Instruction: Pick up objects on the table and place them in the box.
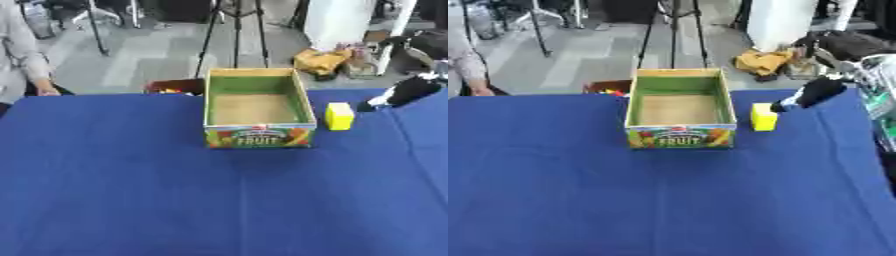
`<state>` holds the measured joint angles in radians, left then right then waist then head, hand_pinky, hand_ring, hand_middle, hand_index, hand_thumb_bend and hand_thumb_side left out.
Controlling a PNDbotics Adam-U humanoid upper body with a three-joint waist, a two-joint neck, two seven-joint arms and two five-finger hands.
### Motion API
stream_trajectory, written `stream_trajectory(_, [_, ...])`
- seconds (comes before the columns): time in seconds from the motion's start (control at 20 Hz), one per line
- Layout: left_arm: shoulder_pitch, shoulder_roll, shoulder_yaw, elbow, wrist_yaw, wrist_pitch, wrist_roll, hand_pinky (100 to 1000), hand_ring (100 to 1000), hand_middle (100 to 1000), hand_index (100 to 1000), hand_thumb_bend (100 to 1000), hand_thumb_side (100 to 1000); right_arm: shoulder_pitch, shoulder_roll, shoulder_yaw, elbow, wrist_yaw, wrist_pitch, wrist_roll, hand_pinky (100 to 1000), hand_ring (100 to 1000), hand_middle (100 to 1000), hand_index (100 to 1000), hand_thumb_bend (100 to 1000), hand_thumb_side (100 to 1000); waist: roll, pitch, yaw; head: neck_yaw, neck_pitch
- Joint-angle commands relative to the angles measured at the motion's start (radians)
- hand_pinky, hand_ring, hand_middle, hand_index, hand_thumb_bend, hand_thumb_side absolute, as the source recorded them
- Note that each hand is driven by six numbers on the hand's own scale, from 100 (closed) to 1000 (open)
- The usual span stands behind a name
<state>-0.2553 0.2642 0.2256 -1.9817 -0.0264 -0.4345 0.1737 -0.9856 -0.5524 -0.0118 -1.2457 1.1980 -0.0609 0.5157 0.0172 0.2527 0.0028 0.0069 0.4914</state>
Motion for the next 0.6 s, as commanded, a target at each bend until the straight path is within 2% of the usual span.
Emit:
stream_trajectory(0.05, [-0.010,0.009,0.007,-0.018,-0.002,0.000,0.001,633,721,750,952,151,940,-0.016,-0.034,-0.010,-0.019,-0.022,0.002,-0.026,1000,1000,671,1000,977,573,0.000,-0.013,0.003,0.000,-0.006])
stream_trajectory(0.15, [-0.010,0.008,0.007,-0.018,-0.003,0.001,0.001,633,720,750,952,151,940,-0.017,-0.032,-0.011,-0.027,-0.042,0.004,-0.058,986,991,603,1000,1000,626,0.000,-0.012,0.004,-0.001,-0.005])
stream_trajectory(0.25, [-0.010,0.007,0.007,-0.018,-0.003,0.001,0.000,633,720,750,952,151,940,-0.016,-0.031,-0.014,-0.033,-0.067,0.007,-0.114,966,976,577,1000,989,660,0.001,-0.011,0.006,-0.001,-0.005])
stream_trajectory(0.4, [-0.010,0.007,0.007,-0.018,-0.005,0.001,0.000,633,720,751,952,150,940,-0.013,-0.032,-0.010,-0.020,-0.086,0.009,-0.167,970,979,579,1000,990,638,0.001,-0.010,0.008,-0.002,-0.004])
stream_trajectory(0.6, [-0.011,0.007,0.007,-0.018,-0.006,0.002,0.000,633,719,750,952,148,940,-0.014,-0.033,-0.007,-0.004,-0.089,0.003,-0.176,972,980,579,1000,977,619,0.002,-0.009,0.009,-0.001,-0.005])
